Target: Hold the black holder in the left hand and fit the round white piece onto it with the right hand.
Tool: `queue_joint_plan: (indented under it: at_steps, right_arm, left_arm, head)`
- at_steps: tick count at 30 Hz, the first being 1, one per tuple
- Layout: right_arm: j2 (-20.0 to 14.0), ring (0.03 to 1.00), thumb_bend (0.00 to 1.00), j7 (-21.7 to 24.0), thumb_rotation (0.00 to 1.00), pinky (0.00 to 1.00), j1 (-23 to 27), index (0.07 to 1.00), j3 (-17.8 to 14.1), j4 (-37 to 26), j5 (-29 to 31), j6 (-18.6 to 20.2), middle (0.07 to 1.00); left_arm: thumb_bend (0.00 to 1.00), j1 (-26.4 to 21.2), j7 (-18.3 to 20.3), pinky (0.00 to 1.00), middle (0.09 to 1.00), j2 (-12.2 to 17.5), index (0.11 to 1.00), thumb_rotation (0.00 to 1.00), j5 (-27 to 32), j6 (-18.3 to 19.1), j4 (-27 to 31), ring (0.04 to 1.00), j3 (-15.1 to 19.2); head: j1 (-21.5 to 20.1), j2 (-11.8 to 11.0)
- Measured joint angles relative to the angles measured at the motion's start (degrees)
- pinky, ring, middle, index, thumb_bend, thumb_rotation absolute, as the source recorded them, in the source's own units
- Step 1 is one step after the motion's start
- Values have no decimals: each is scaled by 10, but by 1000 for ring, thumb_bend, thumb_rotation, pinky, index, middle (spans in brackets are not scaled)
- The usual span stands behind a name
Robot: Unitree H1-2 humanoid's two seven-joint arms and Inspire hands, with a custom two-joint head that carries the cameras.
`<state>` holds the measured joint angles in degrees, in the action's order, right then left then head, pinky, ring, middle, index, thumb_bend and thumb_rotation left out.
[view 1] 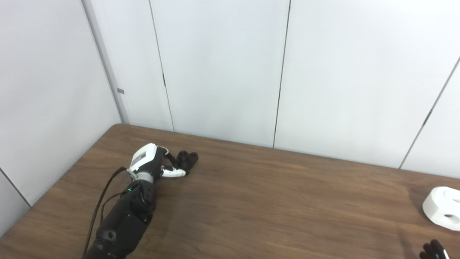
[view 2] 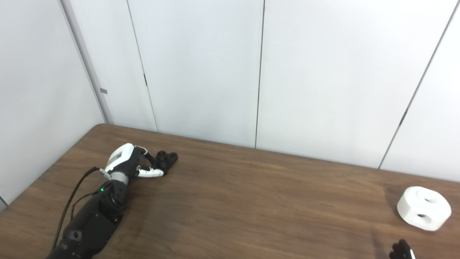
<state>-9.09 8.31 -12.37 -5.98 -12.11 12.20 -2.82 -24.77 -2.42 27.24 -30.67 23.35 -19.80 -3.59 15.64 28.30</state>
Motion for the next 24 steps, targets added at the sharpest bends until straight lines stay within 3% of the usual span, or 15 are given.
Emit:
queue_joint_plan:
  at_steps: [3,24]
  right_arm:
    - [0,1000,609,-1,1000,1000,0,1000,0,0,0,0,1000]
    - [1,1000,626,-5,1000,1000,-2,1000,2,-2,-1,0,992]
  left_arm:
    - [517,1,0,944,841,-1,486,39,8,-2,0,963,1]
    - [518,8,12,881,852,1,486,40,14,-12,20,947,-3]
  head:
    - [0,1]
    - [-25,8]
